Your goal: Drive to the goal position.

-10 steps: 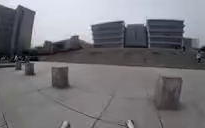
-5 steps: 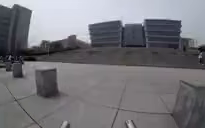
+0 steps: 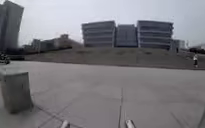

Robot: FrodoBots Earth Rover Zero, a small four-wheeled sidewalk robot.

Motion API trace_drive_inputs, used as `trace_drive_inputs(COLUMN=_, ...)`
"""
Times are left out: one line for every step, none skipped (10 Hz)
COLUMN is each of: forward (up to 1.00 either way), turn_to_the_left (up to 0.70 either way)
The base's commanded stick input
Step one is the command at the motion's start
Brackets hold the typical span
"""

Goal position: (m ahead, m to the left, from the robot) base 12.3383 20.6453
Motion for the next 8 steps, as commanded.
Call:
trace_drive_inputs(forward=1.00, turn_to_the_left=0.00)
trace_drive_inputs(forward=1.00, turn_to_the_left=0.00)
trace_drive_inputs(forward=1.00, turn_to_the_left=0.00)
trace_drive_inputs(forward=1.00, turn_to_the_left=0.00)
trace_drive_inputs(forward=1.00, turn_to_the_left=0.00)
trace_drive_inputs(forward=1.00, turn_to_the_left=0.00)
trace_drive_inputs(forward=1.00, turn_to_the_left=0.00)
trace_drive_inputs(forward=1.00, turn_to_the_left=0.00)
